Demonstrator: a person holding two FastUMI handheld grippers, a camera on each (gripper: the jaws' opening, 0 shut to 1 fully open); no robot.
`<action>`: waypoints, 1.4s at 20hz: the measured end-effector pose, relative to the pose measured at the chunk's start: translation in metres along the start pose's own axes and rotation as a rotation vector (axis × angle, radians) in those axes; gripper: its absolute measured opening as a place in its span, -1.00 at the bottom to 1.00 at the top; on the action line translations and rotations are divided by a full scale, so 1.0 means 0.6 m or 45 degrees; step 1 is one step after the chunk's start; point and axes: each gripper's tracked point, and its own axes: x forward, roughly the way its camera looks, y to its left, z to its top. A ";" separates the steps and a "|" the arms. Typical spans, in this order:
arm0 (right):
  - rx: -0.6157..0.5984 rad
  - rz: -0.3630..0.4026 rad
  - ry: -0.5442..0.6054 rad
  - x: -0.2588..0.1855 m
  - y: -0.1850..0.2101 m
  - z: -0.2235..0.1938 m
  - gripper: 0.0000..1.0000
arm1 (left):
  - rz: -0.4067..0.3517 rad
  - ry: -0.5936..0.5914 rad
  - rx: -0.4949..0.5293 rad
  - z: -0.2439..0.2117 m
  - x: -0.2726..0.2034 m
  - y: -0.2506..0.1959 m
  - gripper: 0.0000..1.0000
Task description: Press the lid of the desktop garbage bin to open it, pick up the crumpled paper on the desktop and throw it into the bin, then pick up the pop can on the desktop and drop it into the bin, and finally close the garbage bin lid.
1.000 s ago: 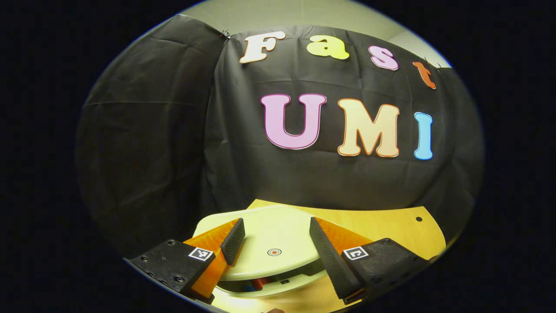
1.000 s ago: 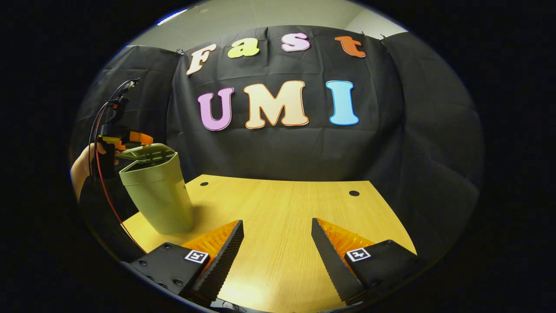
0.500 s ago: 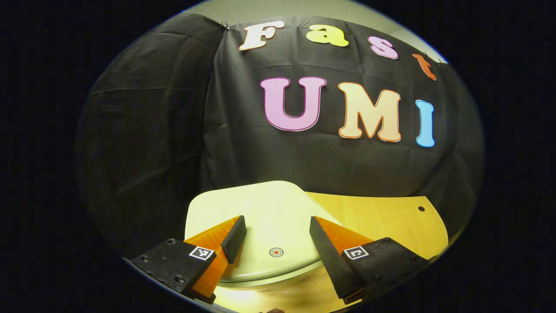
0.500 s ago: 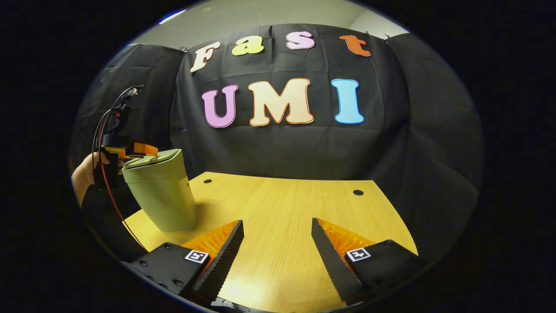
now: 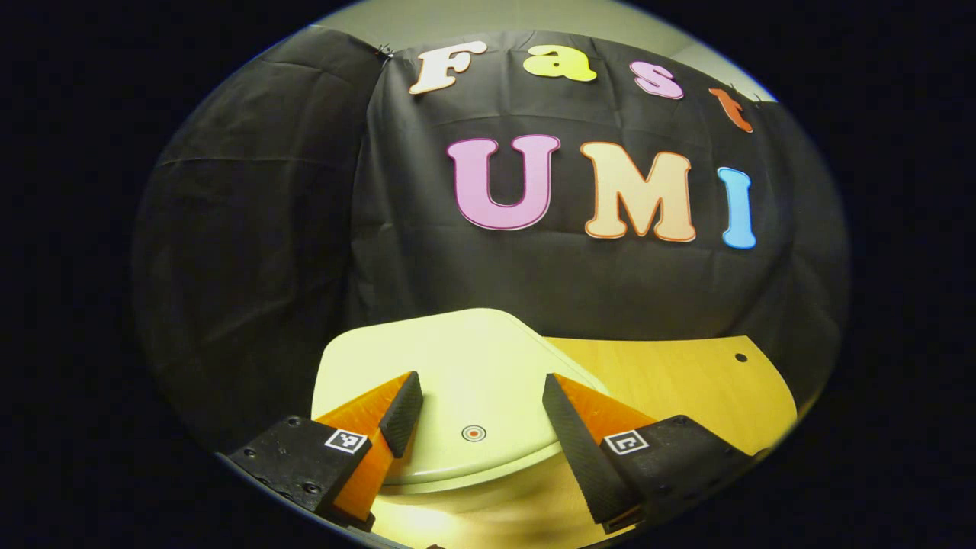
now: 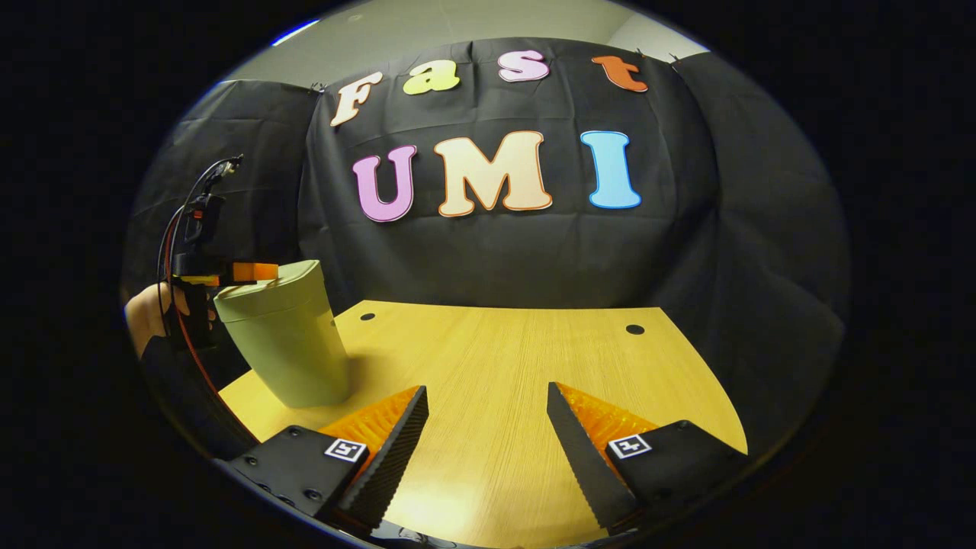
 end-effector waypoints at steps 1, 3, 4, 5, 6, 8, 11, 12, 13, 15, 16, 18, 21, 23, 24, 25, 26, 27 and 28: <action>-0.002 -0.004 -0.016 0.003 -0.001 0.007 0.98 | -0.012 -0.031 -0.033 0.002 0.003 0.000 0.94; 0.024 0.005 -0.034 0.007 0.001 0.020 0.98 | -0.031 -0.061 0.040 0.014 0.003 -0.003 0.94; 0.038 0.013 -0.040 0.008 0.004 0.024 0.97 | -0.043 -0.068 0.066 0.013 -0.001 -0.004 0.87; 0.040 0.020 -0.054 0.009 0.006 0.034 0.98 | -0.044 -0.088 0.097 0.016 0.001 -0.005 0.91; 0.039 0.010 -0.073 0.006 0.003 0.043 0.97 | -0.048 -0.118 0.129 0.023 0.000 -0.008 0.91; 0.048 -0.002 -0.126 -0.003 -0.002 0.068 0.96 | -0.089 -0.171 0.171 0.033 -0.008 -0.033 0.87; 0.051 -0.031 -0.200 -0.018 -0.011 0.104 0.92 | -0.192 -0.306 0.140 0.064 -0.033 -0.093 0.87; 0.046 -0.043 -0.219 -0.024 -0.015 0.114 0.95 | -0.207 -0.341 0.128 0.072 -0.038 -0.108 0.87; 0.044 -0.054 -0.240 -0.031 -0.020 0.127 0.95 | -0.224 -0.371 0.119 0.080 -0.044 -0.126 0.85; 0.047 -0.077 -0.289 -0.048 -0.028 0.150 0.94 | -0.294 -0.425 0.111 0.091 -0.062 -0.171 0.87; 0.049 -0.085 -0.319 -0.055 -0.029 0.159 0.95 | -0.339 -0.445 0.106 0.092 -0.073 -0.198 0.87; 0.054 -0.091 -0.370 -0.065 -0.030 0.172 0.92 | -0.435 -0.467 0.079 0.090 -0.092 -0.249 0.87; 0.029 -0.108 -0.430 -0.074 -0.029 0.180 0.94 | -0.559 -0.457 -0.010 0.073 -0.120 -0.318 0.87; -0.002 -0.107 -0.444 -0.077 -0.025 0.179 0.94 | -0.612 -0.452 -0.012 0.064 -0.134 -0.349 0.93; -0.013 -0.107 -0.436 -0.077 -0.025 0.174 0.94 | -0.638 -0.441 0.015 0.058 -0.137 -0.365 0.87; -0.018 -0.104 -0.428 -0.077 -0.023 0.171 0.94 | -0.655 -0.423 0.046 0.050 -0.139 -0.373 0.93; -0.018 -0.101 -0.423 -0.078 -0.022 0.172 0.95 | -0.673 -0.404 0.075 0.041 -0.142 -0.380 0.87; -0.014 -0.098 -0.426 -0.077 -0.021 0.174 0.95 | -0.683 -0.397 0.090 0.038 -0.144 -0.382 0.87; -0.009 -0.096 -0.428 -0.079 -0.020 0.176 0.94 | -0.687 -0.394 0.096 0.038 -0.144 -0.382 0.88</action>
